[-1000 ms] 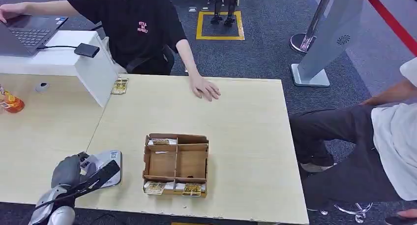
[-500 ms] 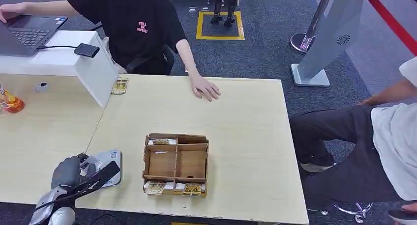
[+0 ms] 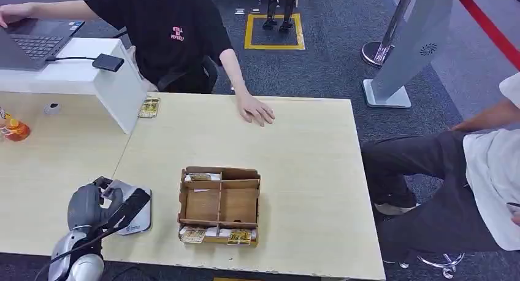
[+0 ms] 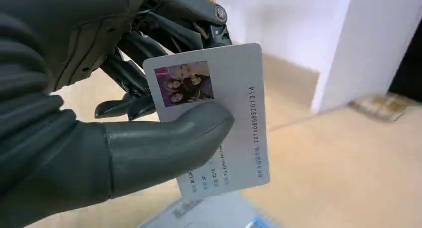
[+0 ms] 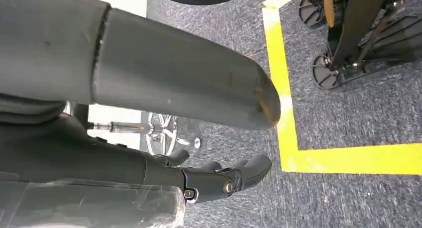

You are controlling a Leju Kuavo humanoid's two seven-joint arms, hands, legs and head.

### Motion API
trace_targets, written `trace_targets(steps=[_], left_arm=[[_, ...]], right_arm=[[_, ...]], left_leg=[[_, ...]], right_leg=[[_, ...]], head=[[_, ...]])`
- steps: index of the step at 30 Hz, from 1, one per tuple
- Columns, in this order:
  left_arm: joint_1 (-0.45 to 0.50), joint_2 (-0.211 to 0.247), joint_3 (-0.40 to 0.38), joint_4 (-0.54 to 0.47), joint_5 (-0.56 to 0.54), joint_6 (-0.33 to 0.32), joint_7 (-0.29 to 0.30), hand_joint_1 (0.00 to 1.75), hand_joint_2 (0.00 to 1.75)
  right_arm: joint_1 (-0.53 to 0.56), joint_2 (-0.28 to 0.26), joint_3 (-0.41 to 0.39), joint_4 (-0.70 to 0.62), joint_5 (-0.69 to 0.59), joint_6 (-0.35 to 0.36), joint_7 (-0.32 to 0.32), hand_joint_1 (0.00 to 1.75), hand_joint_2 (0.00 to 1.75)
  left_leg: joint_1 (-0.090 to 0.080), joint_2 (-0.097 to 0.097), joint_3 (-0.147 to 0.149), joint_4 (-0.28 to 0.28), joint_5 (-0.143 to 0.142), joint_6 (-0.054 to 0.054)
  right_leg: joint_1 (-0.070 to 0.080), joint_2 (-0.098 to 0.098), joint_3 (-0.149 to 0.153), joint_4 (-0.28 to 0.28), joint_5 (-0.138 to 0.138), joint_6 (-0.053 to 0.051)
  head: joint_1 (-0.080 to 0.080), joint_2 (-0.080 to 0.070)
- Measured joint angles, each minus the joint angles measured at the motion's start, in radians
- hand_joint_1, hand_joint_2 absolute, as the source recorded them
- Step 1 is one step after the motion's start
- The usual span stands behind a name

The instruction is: Pass the card to the sensor for recognition and then transmit it.

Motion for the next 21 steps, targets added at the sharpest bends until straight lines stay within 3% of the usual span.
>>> trace_targets(steps=[2, 13, 21], left_arm=[[-0.010, -0.020, -0.002, -0.039, 0.011, 0.035, -0.016, 1.75, 1.75], [-0.066, -0.071, -0.049, -0.092, 0.033, 0.060, -0.047, 1.75, 1.75], [-0.229, -0.146, -0.148, -0.049, 0.084, 0.082, -0.061, 1.75, 1.75]], right_arm=[[0.000, 0.000, 0.000, 0.000, 0.001, 0.000, -0.002, 0.00, 0.00], [-0.001, 0.000, 0.000, 0.000, 0.012, 0.005, -0.002, 0.00, 0.00], [-0.014, -0.002, 0.014, -0.001, 0.046, 0.027, 0.003, 0.00, 0.00]], left_leg=[[0.000, 0.000, 0.000, 0.000, 0.000, 0.000], [0.000, 0.000, -0.001, 0.000, 0.000, 0.000], [0.000, -0.001, -0.001, 0.001, 0.000, 0.000]], right_leg=[[0.000, 0.000, 0.000, 0.000, 0.000, 0.000], [0.000, 0.000, -0.001, 0.000, 0.000, 0.000], [0.000, -0.001, -0.001, 0.000, 0.001, 0.001]], head=[[0.000, 0.000], [0.000, 0.000], [0.000, 0.000]])
